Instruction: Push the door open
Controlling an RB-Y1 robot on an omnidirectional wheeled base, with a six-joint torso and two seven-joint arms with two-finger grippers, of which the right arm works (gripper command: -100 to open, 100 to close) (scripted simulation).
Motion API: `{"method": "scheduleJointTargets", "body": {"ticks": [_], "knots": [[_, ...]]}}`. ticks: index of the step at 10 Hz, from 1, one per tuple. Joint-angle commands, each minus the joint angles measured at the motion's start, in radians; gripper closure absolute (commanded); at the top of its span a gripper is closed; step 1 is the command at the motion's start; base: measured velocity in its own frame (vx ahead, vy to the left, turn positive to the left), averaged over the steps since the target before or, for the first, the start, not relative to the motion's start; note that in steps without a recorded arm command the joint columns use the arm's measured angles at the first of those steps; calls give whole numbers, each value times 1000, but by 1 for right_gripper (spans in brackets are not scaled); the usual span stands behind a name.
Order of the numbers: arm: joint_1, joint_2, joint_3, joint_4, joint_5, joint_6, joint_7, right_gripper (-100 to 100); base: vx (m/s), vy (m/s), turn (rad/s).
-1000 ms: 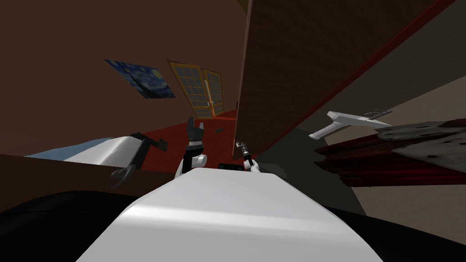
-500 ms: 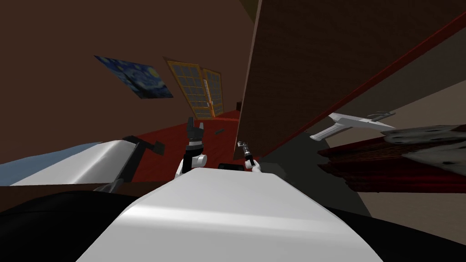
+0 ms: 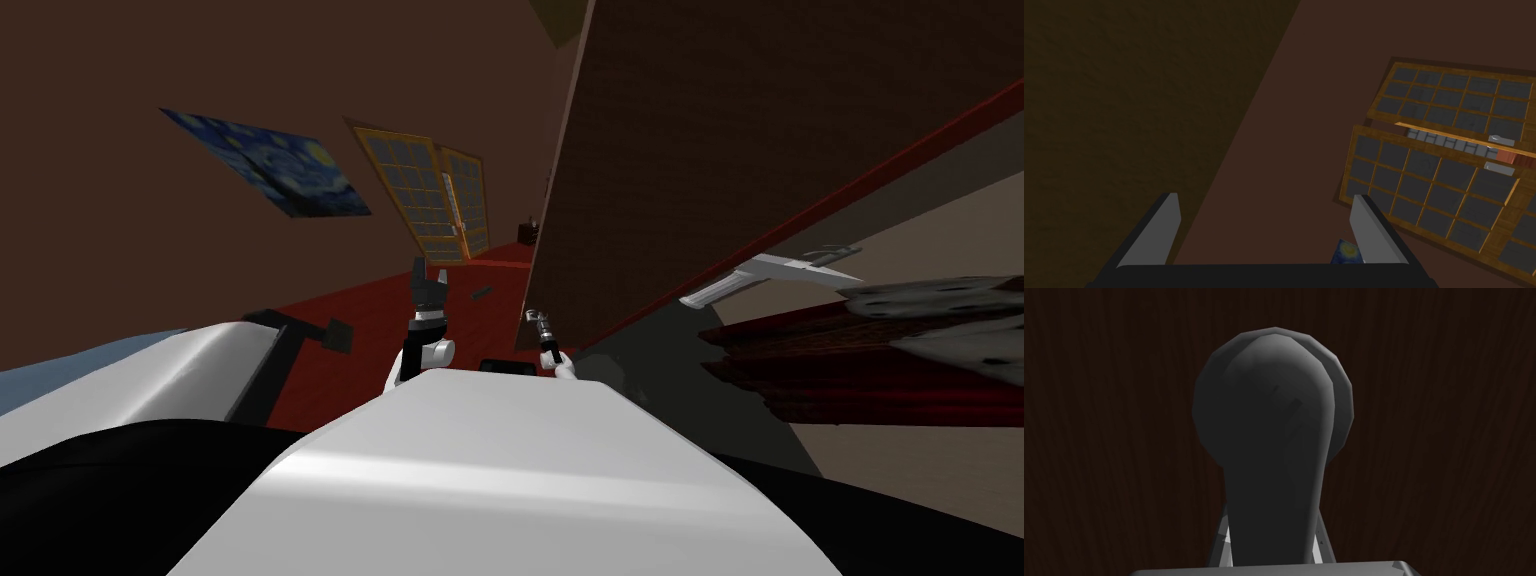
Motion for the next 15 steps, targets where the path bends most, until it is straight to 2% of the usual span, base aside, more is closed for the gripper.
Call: {"method": "scheduleJointTargets", "body": {"ticks": [1,3,4,5,6,10,15], "knots": [[6,-14,-33,-18,-15,3,12,100,192,122,-88],[5,-15,-54,-16,-26,3,21,100,164,135,-65],[5,-15,-54,-35,-26,3,21,100,91,86,-49],[5,-15,-54,-16,-26,3,21,100,40,29,14],[5,-14,-75,-14,-36,3,28,100,90,85,-52],[4,-8,-119,-11,-59,3,45,100,164,137,-82],[4,6,-162,-8,-80,2,62,100,179,107,-62]]}}
